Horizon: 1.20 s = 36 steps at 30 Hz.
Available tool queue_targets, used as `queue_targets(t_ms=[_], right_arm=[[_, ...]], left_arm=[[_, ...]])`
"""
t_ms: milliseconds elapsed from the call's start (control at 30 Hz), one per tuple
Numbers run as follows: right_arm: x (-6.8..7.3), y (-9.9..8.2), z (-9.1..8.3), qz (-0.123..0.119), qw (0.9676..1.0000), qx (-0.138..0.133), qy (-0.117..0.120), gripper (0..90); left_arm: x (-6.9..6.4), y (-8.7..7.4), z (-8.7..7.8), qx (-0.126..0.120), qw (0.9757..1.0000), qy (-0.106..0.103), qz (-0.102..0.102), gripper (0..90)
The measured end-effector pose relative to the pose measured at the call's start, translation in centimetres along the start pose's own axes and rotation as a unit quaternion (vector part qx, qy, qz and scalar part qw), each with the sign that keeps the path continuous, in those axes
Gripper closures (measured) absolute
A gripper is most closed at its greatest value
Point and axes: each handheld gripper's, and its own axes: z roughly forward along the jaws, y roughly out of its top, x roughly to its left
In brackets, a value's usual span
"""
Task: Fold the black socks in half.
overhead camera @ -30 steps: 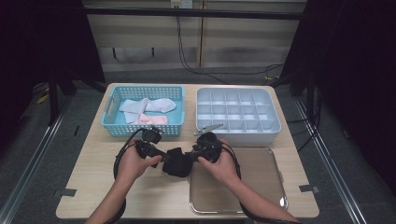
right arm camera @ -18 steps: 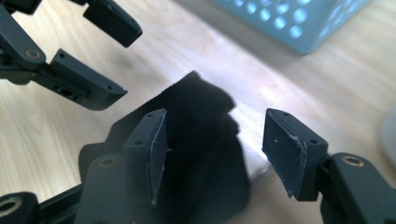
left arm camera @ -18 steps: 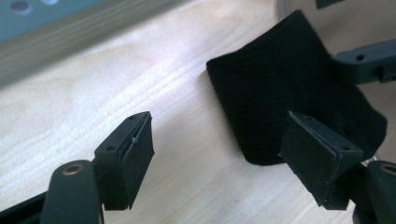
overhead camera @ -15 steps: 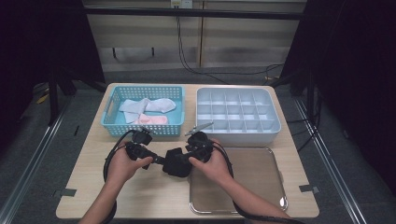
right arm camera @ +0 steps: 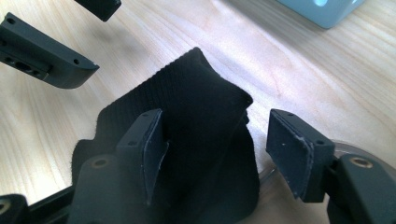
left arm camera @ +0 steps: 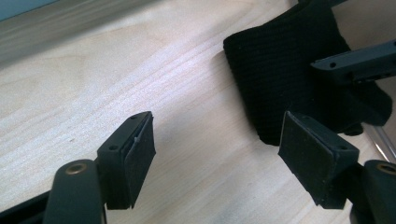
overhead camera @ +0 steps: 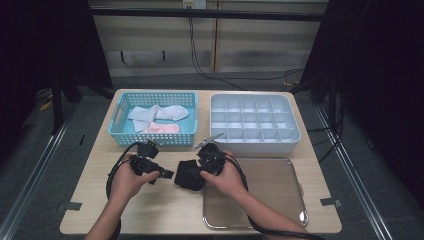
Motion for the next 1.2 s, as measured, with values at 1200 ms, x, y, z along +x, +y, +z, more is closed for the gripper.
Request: queue_targets(t_ms=[1200], right_arm=[[1.5,1.6,2.6,-0.02,0.9972,0.068,0.022,47.8]], left_arm=[[1.0,-1.0,-0.6,-0.004,0.9999,0.01,-0.009,26.4]])
